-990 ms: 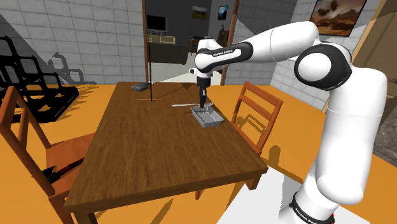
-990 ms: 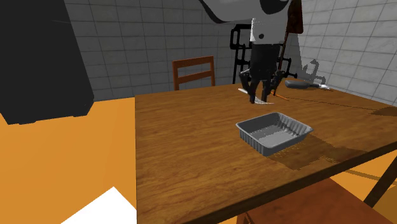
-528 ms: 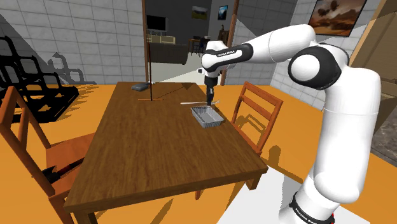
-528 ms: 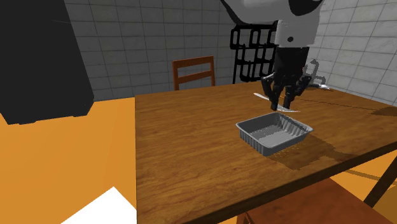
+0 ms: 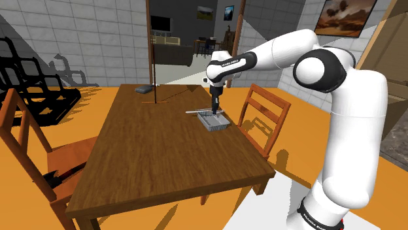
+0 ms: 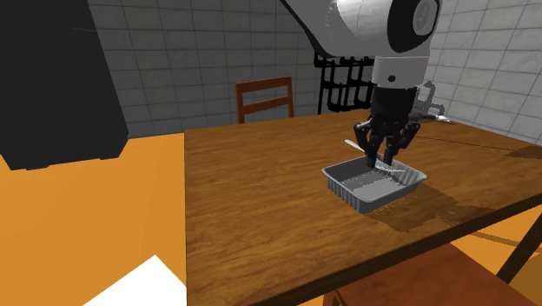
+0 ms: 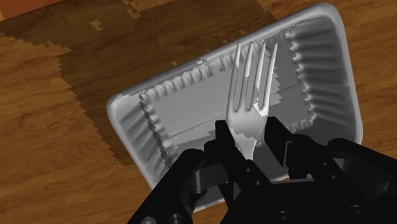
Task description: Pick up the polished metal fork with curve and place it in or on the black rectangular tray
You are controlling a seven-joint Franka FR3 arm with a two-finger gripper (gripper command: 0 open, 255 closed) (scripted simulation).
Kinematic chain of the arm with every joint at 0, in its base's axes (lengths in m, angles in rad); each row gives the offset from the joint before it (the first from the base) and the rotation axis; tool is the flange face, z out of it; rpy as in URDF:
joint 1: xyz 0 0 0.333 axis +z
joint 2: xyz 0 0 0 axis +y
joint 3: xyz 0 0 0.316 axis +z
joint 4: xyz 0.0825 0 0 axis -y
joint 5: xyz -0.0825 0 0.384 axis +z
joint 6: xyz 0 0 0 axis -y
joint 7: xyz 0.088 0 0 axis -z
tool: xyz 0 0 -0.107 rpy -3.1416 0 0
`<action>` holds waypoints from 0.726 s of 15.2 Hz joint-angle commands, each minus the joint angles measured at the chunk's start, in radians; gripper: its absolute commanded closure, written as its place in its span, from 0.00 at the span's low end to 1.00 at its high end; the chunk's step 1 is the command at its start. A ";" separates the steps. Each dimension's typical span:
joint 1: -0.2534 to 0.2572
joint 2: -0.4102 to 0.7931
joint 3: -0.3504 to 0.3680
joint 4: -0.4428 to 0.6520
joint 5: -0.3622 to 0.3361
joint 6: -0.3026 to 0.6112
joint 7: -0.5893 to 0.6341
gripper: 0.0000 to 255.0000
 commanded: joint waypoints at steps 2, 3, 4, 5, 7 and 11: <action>-0.002 0.019 0.001 -0.018 0.003 0.037 -0.002 1.00; -0.002 0.025 0.001 -0.027 0.005 0.053 -0.002 1.00; -0.002 0.025 0.001 -0.028 0.005 0.053 -0.002 1.00; -0.002 0.025 0.001 -0.027 0.005 0.053 -0.002 1.00; -0.002 0.025 0.001 -0.027 0.005 0.053 -0.002 1.00; -0.002 0.025 0.001 -0.027 0.005 0.053 -0.002 1.00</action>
